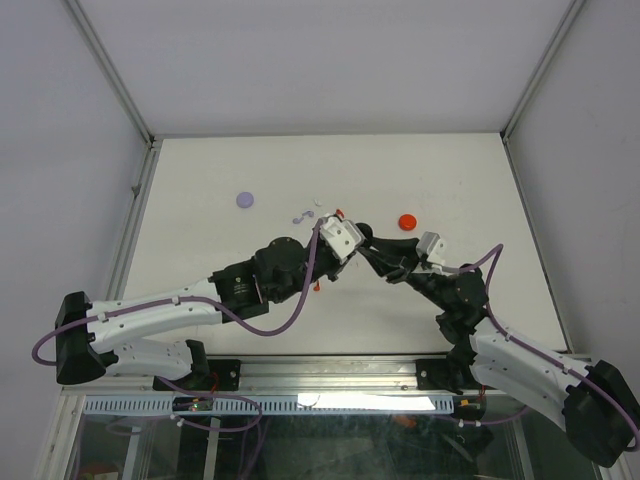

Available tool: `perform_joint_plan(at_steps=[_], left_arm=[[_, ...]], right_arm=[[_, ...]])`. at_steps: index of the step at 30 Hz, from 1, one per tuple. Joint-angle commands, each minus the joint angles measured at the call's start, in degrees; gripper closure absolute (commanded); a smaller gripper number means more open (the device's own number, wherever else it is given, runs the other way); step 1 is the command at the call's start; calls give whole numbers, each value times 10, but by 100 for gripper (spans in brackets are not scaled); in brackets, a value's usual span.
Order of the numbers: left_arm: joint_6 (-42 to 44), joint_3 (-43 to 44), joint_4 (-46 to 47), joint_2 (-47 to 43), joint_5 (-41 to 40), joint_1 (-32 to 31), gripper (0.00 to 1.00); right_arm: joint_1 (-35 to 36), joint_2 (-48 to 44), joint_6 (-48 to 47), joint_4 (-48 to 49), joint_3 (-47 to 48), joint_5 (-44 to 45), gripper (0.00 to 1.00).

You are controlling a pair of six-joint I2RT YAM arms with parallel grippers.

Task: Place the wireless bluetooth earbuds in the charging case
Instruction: Place the earbud in the charging case.

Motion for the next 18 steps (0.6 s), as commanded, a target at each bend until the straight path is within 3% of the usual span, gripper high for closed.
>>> perform_joint_plan(at_steps=[1, 18], left_arm=[[-3, -6, 17, -14, 27, -8, 76], [-58, 22, -3, -1, -47, -6, 65]], right_arm=[[2, -9, 6, 39, 13, 15, 100], [2, -11, 10, 40, 16, 11, 100]])
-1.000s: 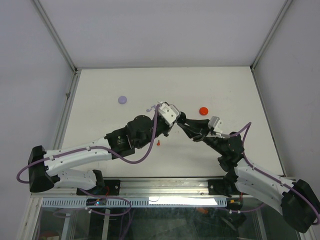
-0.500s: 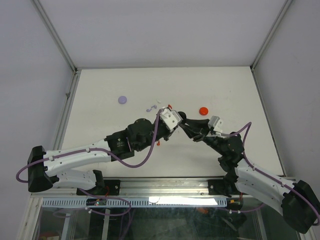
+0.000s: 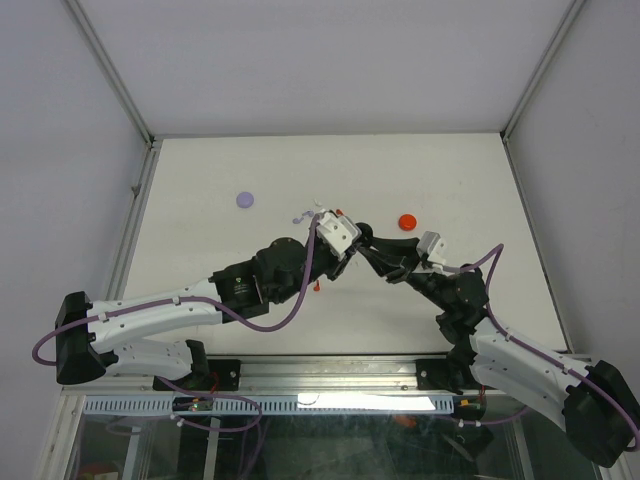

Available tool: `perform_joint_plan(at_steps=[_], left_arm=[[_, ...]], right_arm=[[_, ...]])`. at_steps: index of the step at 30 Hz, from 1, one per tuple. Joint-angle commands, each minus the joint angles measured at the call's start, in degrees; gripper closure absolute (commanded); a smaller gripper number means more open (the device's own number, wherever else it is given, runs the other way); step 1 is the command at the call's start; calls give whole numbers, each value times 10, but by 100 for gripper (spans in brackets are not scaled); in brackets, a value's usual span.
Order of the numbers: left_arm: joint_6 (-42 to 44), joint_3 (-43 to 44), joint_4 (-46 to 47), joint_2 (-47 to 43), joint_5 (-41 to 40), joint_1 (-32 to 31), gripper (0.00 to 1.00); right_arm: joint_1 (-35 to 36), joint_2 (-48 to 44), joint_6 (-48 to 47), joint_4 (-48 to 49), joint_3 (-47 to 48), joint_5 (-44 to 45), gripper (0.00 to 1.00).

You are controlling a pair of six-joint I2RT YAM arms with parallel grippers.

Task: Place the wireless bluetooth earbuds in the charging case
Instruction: Place the earbud in the charging case.

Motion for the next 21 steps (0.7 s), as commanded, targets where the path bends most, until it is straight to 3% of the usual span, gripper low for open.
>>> perform_joint_plan(at_steps=[1, 12, 21], left_arm=[[-31, 32, -3, 0, -23, 0, 64], [-90, 55, -37, -19, 54, 44, 55], [-141, 51, -42, -43, 176, 106, 46]], right_arm=[[2, -11, 6, 38, 16, 7, 100], [2, -12, 10, 33, 15, 5, 100], [2, -9, 11, 29, 17, 7, 100]])
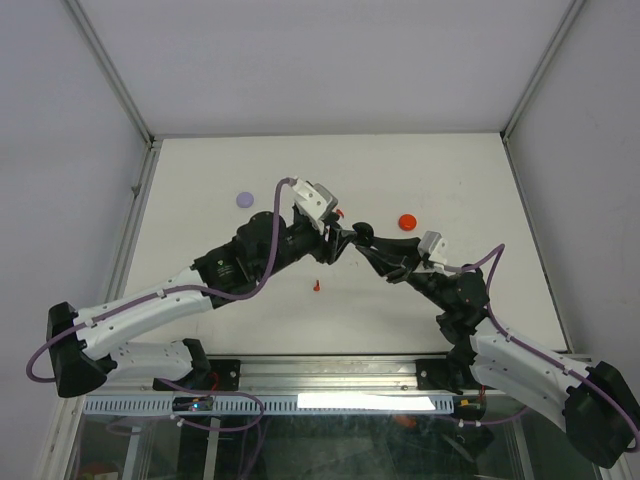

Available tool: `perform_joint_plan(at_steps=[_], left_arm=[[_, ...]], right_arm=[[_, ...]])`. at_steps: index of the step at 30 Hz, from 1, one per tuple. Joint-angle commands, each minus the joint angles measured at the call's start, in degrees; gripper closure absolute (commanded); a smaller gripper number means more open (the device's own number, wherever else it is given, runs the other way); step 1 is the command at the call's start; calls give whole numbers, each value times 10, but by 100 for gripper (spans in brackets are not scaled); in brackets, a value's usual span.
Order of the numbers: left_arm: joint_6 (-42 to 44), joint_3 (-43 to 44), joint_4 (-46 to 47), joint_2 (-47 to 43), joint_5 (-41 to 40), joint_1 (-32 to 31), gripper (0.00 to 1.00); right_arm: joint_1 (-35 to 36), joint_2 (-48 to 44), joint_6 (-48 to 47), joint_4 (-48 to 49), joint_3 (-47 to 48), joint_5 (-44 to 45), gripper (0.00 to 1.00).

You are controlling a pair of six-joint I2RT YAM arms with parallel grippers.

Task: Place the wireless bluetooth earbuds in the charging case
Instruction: Place the earbud in the charging case.

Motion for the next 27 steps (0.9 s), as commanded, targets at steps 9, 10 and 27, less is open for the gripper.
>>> perform_joint_plan(at_steps=[9, 10, 27], left_arm=[[-64, 24, 7, -35, 109, 41, 42], [-68, 25, 6, -37, 117, 42, 41], [-127, 17, -23, -28, 123, 77, 25]], right_arm=[[2, -4, 6, 28, 19, 10, 100], [2, -4, 6, 27, 19, 10, 100], [2, -9, 10, 22, 21, 16, 100]])
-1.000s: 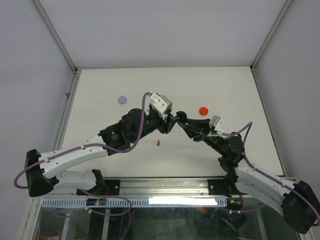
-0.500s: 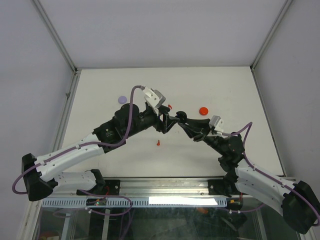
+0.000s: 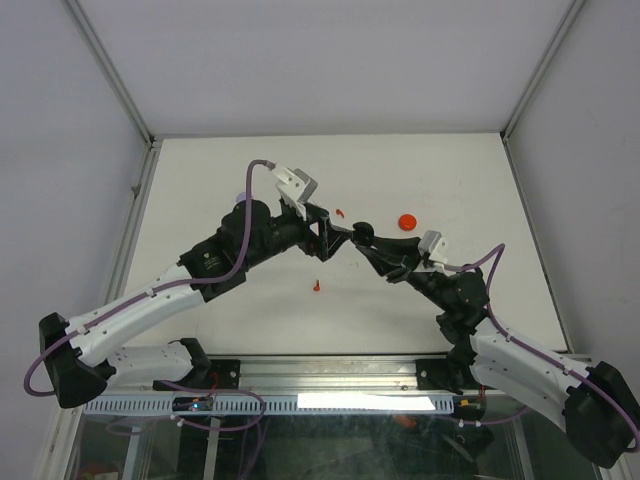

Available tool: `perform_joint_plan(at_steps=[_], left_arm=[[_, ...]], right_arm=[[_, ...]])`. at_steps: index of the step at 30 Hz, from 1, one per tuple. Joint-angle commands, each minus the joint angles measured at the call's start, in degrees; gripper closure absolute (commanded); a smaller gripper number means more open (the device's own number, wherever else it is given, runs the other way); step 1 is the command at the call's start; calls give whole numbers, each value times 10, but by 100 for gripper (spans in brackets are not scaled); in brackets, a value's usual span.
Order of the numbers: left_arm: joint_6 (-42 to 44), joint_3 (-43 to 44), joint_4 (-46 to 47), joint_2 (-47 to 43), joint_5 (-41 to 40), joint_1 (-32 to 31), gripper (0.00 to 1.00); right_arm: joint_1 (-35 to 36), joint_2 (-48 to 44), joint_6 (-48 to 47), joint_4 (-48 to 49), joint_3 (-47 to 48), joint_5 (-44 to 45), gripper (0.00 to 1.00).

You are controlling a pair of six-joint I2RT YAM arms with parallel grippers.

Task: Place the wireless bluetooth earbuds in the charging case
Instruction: Place the earbud in the charging case.

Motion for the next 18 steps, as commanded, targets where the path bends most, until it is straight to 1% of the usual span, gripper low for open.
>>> perform_joint_plan(at_steps=[1, 7, 12, 18], left_arm=[[-20, 17, 10, 3, 19, 6, 25], [-21, 24, 11, 23, 40, 6, 24], [-19, 22, 11, 33, 40, 10, 25], [-23, 12, 10, 30, 30, 23, 33]], right_arm=[[2, -9, 6, 22, 22, 11, 100], [2, -9, 6, 22, 21, 11, 100], [2, -9, 8, 24, 20, 9, 100], [2, -12, 9, 26, 20, 8, 100]])
